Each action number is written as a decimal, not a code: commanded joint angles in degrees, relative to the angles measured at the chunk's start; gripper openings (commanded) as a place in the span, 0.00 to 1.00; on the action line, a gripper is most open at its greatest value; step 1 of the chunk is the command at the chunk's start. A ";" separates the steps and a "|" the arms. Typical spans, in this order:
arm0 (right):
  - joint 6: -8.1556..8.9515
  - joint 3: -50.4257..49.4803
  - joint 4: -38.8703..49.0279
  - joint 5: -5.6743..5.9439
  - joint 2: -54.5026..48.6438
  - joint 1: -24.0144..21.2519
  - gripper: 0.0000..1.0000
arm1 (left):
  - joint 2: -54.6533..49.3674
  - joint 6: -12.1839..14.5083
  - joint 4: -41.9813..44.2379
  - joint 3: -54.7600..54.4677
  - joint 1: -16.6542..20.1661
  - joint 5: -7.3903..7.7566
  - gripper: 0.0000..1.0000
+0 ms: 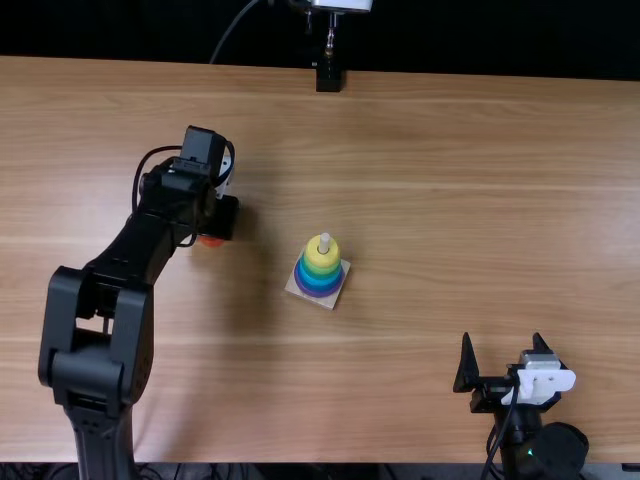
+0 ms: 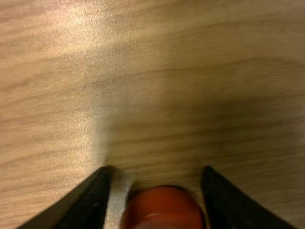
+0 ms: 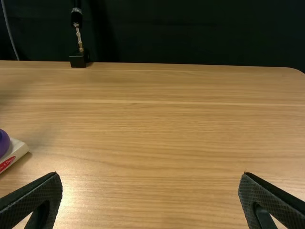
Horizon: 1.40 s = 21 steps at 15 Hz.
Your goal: Build the Hanoi tower: stack the rings onto the peg from bottom to top in this color order: purple, dark blue, light blue, dark green, light green, yellow, orange.
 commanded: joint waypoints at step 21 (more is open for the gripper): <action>-0.12 -3.57 -4.06 0.12 -0.73 -0.78 1.00 | -0.85 0.25 -10.76 -2.08 1.71 2.48 0.06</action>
